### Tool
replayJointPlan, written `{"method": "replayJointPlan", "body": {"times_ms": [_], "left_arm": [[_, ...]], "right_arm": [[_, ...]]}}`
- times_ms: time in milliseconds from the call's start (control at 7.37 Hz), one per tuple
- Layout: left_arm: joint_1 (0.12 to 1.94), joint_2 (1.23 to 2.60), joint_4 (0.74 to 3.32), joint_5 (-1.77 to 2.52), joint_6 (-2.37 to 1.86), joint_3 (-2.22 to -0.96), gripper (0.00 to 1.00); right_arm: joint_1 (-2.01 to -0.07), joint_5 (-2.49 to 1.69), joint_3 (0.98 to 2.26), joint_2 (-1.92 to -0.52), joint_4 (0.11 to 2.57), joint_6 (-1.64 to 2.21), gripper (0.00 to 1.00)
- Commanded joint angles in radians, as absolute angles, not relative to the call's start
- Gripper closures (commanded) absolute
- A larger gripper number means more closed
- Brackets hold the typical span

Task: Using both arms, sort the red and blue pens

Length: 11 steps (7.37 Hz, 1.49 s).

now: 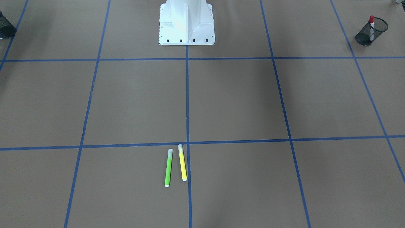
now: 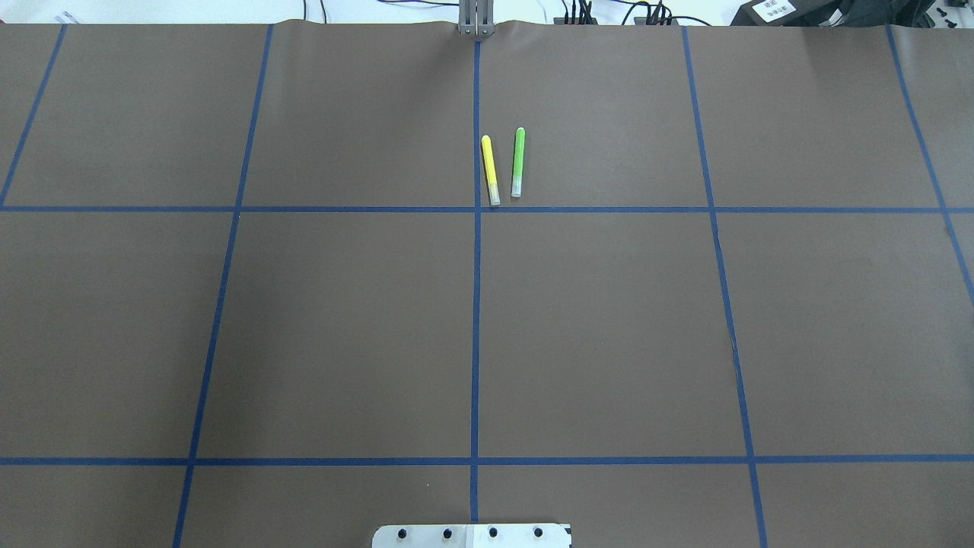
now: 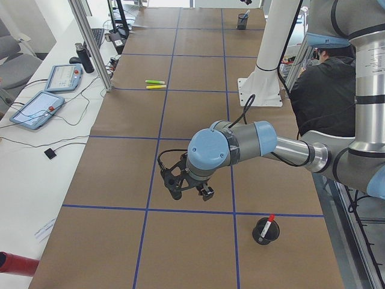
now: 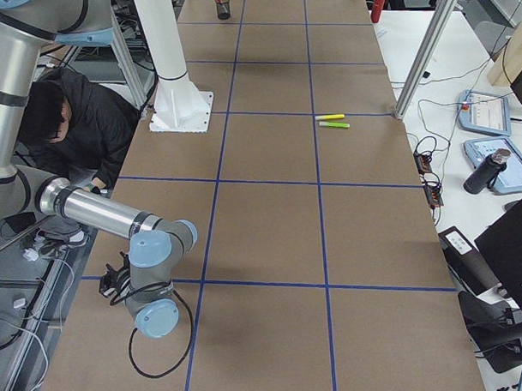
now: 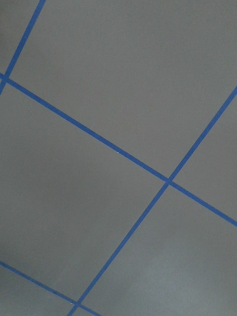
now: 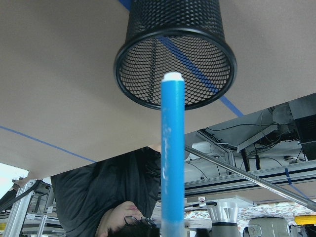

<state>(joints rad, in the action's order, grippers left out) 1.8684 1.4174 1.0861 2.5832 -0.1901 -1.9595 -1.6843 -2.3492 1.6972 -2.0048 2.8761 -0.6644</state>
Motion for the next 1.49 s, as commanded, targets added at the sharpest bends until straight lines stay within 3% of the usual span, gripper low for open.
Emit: {"method": "replayJointPlan", "body": {"times_ms": [0,543,950,1357], "left_arm": [[1.868,1.417,1.086,2.583,-0.189,-1.956,0.0],[1.839,1.437,1.089,2.536,-0.186,-1.953,0.0],[1.734,1.43,1.276,2.346,-0.184,-1.948,0.0],[1.729,1.393,1.57,2.318,-0.186,-1.83,0.0]], "right_arm": [[-1.684,-2.345,1.689,-1.996,2.876,-0.678,0.0],[-1.73,-2.286,1.692,-1.878,2.69,-0.491,0.0],[-1.752,-2.212,1.689,-1.867,2.197,-0.153,0.0],[-1.752,-2.242,1.687,-1.862,1.771,0.165,0.0]]}}
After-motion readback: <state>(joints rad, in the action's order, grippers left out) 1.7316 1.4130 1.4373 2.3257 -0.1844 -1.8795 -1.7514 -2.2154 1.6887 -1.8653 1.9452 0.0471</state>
